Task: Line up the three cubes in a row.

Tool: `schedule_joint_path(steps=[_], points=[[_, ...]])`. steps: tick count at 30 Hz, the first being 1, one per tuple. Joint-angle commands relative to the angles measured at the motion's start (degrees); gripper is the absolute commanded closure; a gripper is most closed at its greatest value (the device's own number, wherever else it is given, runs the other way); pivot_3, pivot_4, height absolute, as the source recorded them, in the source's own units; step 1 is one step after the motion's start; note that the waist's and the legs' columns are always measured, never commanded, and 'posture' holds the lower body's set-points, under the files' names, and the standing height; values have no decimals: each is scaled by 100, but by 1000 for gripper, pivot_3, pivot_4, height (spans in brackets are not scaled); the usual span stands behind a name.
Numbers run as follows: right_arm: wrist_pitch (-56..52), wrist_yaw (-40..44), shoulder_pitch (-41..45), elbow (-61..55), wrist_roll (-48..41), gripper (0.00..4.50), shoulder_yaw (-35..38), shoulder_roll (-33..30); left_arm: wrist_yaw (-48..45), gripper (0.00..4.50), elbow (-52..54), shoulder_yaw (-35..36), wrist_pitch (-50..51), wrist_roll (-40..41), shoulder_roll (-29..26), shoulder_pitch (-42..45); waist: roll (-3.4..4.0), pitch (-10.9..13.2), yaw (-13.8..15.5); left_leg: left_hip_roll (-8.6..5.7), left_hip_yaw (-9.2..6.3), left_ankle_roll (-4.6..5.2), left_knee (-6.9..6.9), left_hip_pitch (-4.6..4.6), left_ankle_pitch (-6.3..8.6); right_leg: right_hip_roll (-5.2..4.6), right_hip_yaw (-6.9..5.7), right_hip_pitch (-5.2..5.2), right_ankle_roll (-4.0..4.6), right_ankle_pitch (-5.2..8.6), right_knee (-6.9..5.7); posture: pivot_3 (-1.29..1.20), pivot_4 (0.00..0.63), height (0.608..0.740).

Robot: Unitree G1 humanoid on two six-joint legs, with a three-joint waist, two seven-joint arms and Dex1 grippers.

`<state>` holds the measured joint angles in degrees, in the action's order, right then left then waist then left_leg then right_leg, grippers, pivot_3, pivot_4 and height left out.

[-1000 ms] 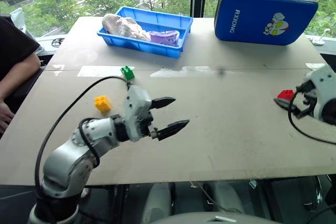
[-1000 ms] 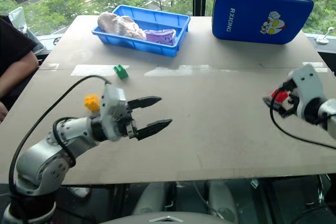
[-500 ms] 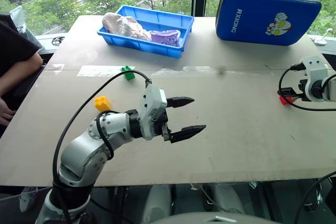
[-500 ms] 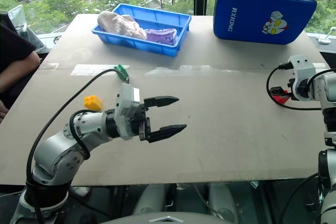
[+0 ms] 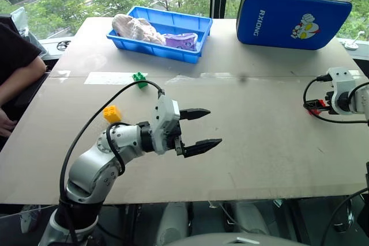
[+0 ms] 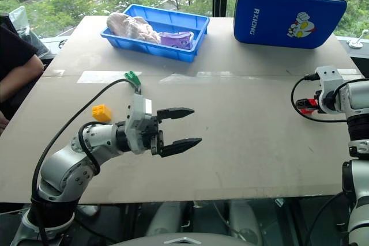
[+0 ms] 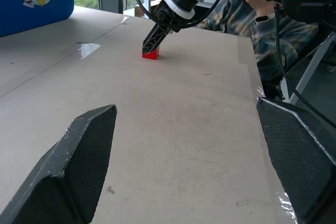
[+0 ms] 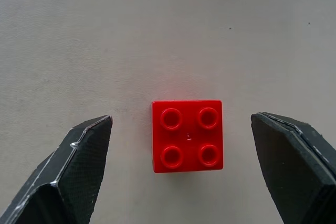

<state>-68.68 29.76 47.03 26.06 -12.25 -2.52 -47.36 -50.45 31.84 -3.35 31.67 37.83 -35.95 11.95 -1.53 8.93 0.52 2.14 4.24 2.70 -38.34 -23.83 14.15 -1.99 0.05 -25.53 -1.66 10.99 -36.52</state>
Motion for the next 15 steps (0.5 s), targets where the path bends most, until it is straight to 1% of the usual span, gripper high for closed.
schedule_joint_path(steps=[1,3,4,7,8,10,11,13,15], points=[[72,9,146,20,122,122,34,-18,-65,153,78,88,-115,17,-31,86,0,0,-1,0,0,0,0,0,0,0,0,0,0,0,0,0,150,740],[79,1,147,46,157,122,52,15,-53,153,103,101,-99,20,-27,76,0,0,-2,0,0,0,0,0,0,0,0,0,-1,-1,0,0,150,740],[79,-4,156,80,170,319,62,43,-11,11,108,126,-61,54,-5,75,0,0,-2,0,-1,0,0,0,0,0,0,0,-1,-1,0,0,150,740],[94,-5,178,196,209,1413,62,112,38,0,99,186,-16,73,-15,78,0,0,-4,0,-1,0,0,0,0,0,-1,0,-2,-1,0,0,150,740],[113,5,188,225,230,1950,54,124,46,0,89,208,-11,70,-26,82,0,0,-5,0,-1,0,0,0,0,0,0,0,-2,-1,0,0,150,740],[162,44,201,252,273,2853,22,125,64,0,86,240,7,85,-37,83,0,0,-9,0,-1,0,0,0,0,0,0,0,-2,-2,0,0,150,740],[181,61,204,257,288,3206,9,122,72,0,89,247,14,93,-40,81,0,0,-10,0,-1,0,0,1,0,0,0,0,-2,-1,-1,0,150,740],[291,236,167,98,251,3189,-22,76,82,0,116,309,11,108,-68,-9,0,0,-14,0,-1,0,0,1,0,0,0,0,-1,-1,-1,0,150,740],[835,705,-49,-548,161,3189,-126,-40,111,0,154,443,-14,115,-120,-182,1,1,-32,0,-1,0,0,1,0,0,0,0,-2,-1,-1,0,150,740]])
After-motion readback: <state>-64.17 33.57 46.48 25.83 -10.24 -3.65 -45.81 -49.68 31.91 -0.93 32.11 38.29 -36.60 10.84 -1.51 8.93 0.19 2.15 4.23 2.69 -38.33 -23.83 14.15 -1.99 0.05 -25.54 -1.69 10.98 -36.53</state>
